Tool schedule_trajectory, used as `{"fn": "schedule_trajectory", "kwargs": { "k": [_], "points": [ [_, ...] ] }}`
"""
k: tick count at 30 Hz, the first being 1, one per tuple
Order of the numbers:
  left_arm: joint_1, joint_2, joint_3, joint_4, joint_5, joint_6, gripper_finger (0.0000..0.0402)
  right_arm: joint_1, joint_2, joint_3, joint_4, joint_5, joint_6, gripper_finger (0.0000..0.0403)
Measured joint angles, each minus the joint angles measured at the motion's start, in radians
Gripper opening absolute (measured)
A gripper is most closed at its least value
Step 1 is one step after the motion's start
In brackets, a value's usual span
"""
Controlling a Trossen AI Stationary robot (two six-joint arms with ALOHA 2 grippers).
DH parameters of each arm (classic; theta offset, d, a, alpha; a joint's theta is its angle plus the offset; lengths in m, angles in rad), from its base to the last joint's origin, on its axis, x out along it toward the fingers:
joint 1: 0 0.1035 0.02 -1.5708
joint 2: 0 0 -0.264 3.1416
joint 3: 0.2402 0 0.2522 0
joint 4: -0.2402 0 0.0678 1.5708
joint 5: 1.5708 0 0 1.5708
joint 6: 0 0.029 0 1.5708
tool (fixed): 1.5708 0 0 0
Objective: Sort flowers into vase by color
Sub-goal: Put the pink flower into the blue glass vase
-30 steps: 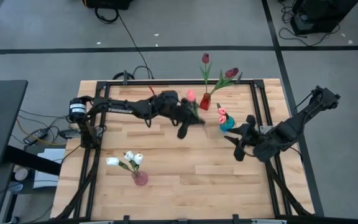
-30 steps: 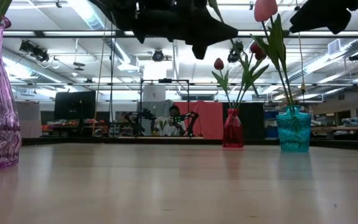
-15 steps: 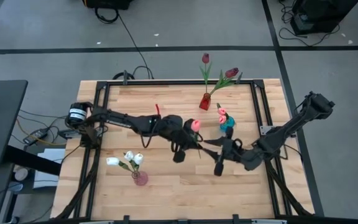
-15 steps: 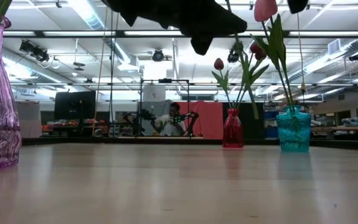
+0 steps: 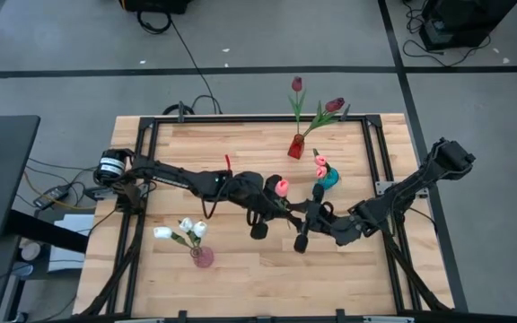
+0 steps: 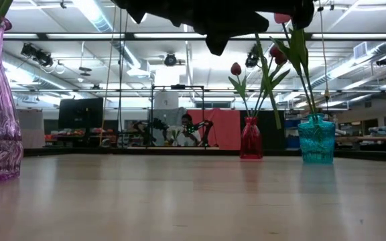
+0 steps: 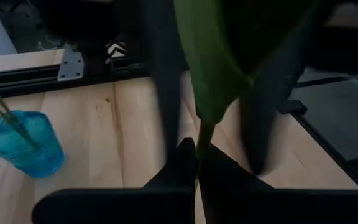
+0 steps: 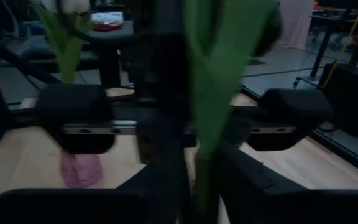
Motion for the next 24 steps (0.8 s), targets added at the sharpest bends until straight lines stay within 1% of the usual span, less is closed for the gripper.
{"fn": "schedule_trajectory", "kwargs": {
  "k": [2,4,6,7,11,13,16,17,19,22,24],
  "points": [
    [-0.002,0.000,0.000,0.003,0.000,0.016,0.0008,-0.003,0.001,0.000,-0.003,0.001,0.000,0.0084],
    [-0.003,0.000,0.000,0.014,0.000,0.014,0.0015,-0.001,0.000,0.000,0.002,0.008,-0.001,0.0050],
    [-0.003,0.000,0.000,0.018,0.001,0.006,0.0032,0.000,-0.005,0.000,0.000,0.022,-0.017,0.0019],
    [-0.002,0.000,0.000,0.019,0.008,0.003,0.0045,-0.001,-0.008,0.000,0.000,0.024,-0.021,0.0014],
    [0.002,-0.015,0.000,-0.002,0.042,-0.009,0.0113,0.009,-0.033,0.000,0.004,0.028,-0.009,0.0021],
    [0.011,-0.036,0.000,-0.055,0.048,-0.011,0.0146,0.032,-0.053,0.000,-0.009,0.058,-0.022,0.0016],
    [0.028,-0.070,-0.001,-0.117,0.050,-0.005,0.0183,0.073,-0.104,0.000,-0.056,0.123,-0.047,0.0010],
    [0.033,-0.087,-0.001,-0.122,0.048,-0.005,0.0190,0.085,-0.127,0.000,-0.084,0.135,-0.045,0.0010],
    [0.040,-0.118,-0.014,-0.149,0.046,0.004,0.0199,0.100,-0.177,0.000,-0.157,0.128,-0.028,0.0010],
    [0.044,-0.166,-0.057,-0.129,0.041,0.026,0.0202,0.094,-0.250,0.000,-0.284,0.072,0.023,0.0010],
    [0.046,-0.194,-0.097,-0.123,0.015,0.036,0.0203,0.075,-0.291,0.000,-0.363,0.021,0.041,0.0010]
  ]
}}
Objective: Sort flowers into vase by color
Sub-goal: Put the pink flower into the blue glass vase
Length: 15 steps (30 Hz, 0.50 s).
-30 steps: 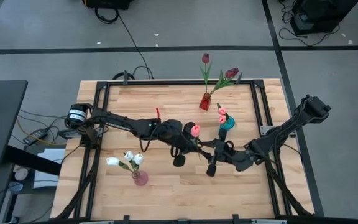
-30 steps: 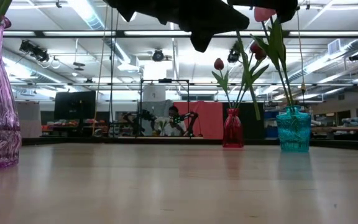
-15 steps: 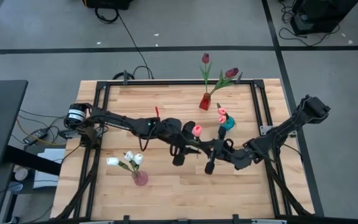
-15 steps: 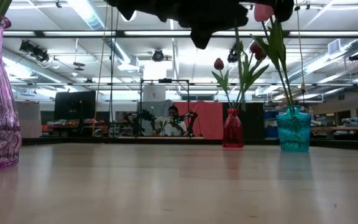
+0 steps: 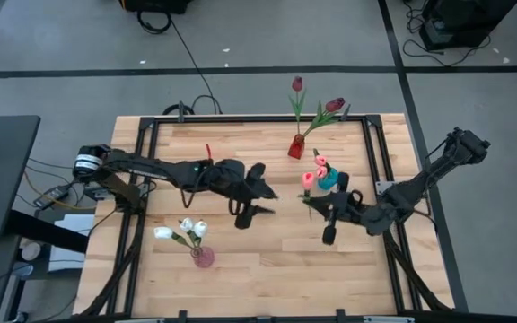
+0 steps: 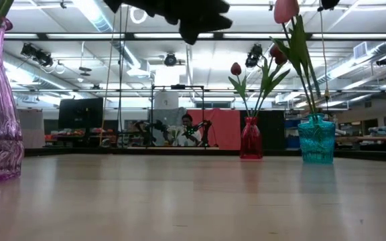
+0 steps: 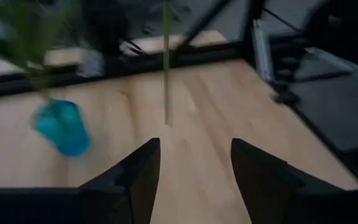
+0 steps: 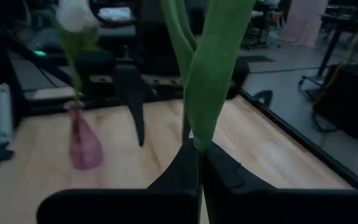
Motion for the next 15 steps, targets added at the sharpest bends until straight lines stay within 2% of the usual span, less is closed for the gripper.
{"fn": "schedule_trajectory", "kwargs": {
  "k": [3,8,10,15],
  "points": [
    [0.007,-0.053,-0.052,0.020,-0.072,0.009,0.0203,-0.028,-0.059,0.000,-0.061,-0.055,-0.005,0.0010],
    [0.014,-0.131,-0.113,0.021,-0.114,0.002,0.0203,-0.062,-0.159,0.000,-0.014,-0.281,-0.110,0.0010],
    [0.014,-0.165,-0.138,0.032,-0.114,-0.004,0.0203,-0.067,-0.194,0.000,0.026,-0.315,-0.156,0.0010],
    [0.029,-0.239,-0.251,0.141,-0.066,0.000,0.0203,-0.070,-0.301,0.000,0.033,-0.308,-0.251,0.0010]
  ]
}}
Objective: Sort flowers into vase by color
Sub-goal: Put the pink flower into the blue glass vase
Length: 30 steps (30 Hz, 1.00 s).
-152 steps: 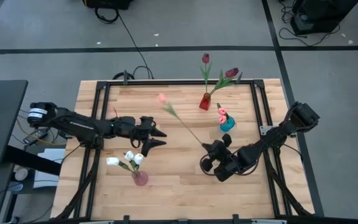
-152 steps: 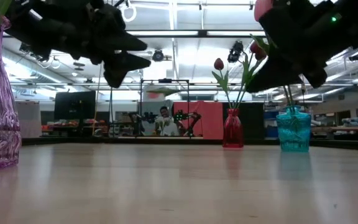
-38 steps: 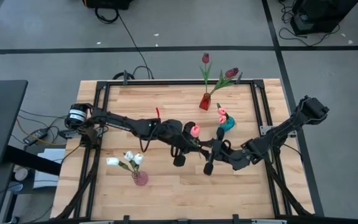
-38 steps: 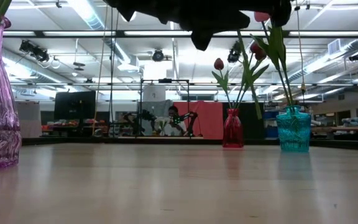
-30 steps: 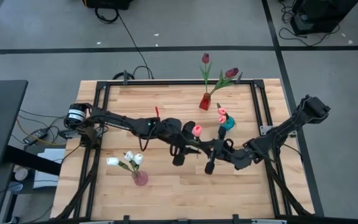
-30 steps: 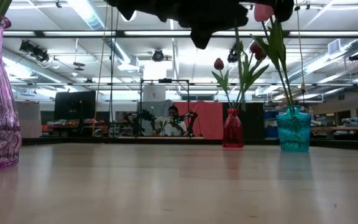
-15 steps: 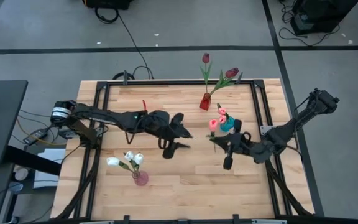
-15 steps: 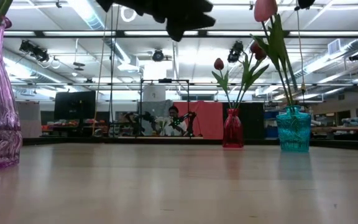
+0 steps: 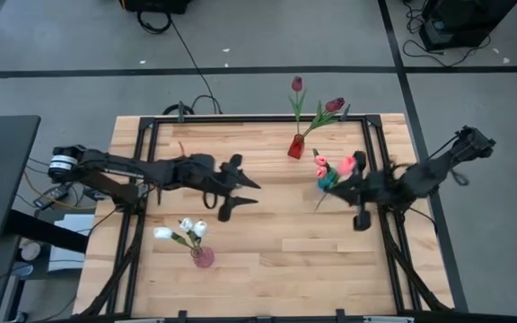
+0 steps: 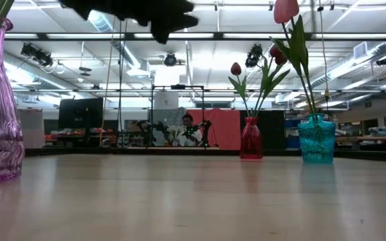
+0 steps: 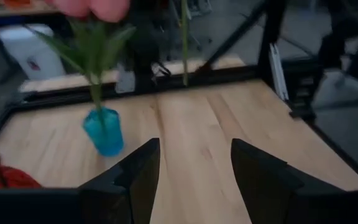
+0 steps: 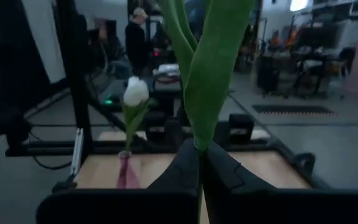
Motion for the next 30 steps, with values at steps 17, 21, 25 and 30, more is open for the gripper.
{"fn": "schedule_trajectory", "kwargs": {
  "k": [17,21,25,30],
  "points": [
    [0.148,-0.335,-0.178,-0.115,0.008,-0.041,0.0203,-0.110,-0.343,-0.086,-0.358,0.308,0.074,0.0011],
    [0.152,-0.365,-0.228,-0.058,0.007,-0.060,0.0203,-0.165,-0.394,-0.184,-0.331,0.330,0.097,0.0011],
    [0.155,-0.403,-0.291,-0.076,-0.004,-0.090,0.0203,-0.213,-0.435,-0.272,-0.209,0.334,0.086,0.0011],
    [0.155,-0.483,-0.343,-0.092,-0.035,-0.102,0.0203,-0.265,-0.461,-0.349,-0.122,0.315,0.069,0.0011]
  ]
}}
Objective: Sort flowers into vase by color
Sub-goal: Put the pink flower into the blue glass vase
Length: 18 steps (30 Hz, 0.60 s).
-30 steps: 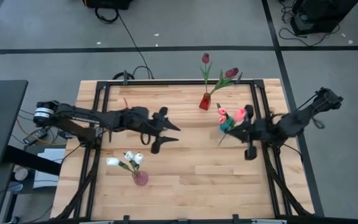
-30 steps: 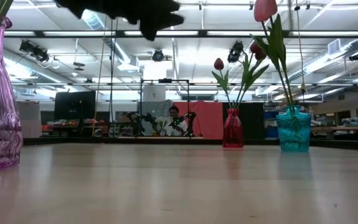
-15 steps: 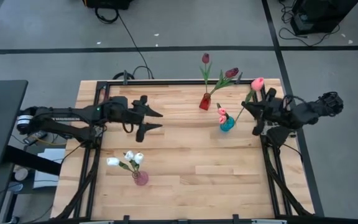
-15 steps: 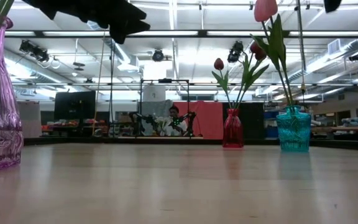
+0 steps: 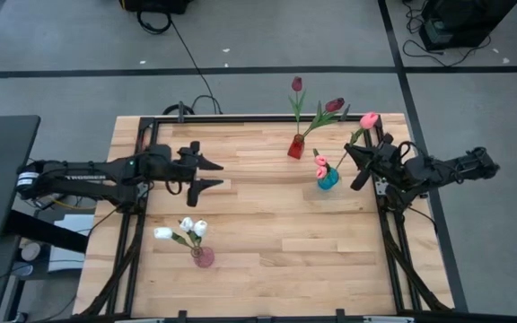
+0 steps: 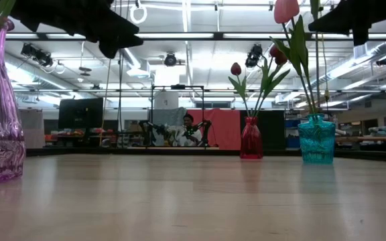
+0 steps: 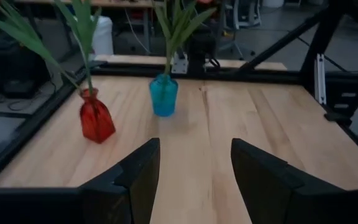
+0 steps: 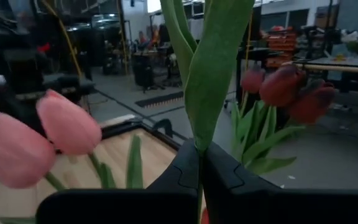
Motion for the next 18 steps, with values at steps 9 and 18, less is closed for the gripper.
{"fn": "schedule_trajectory", "kwargs": {
  "k": [9,18],
  "points": [
    [0.003,-0.135,-0.071,0.009,-0.022,-0.044,0.0203,-0.064,-0.001,-0.110,0.112,-0.033,-0.012,0.0011],
    [0.003,-0.223,-0.171,0.007,-0.029,-0.083,0.0203,-0.075,-0.002,-0.201,0.108,-0.028,0.105,0.0035]
  ]
}}
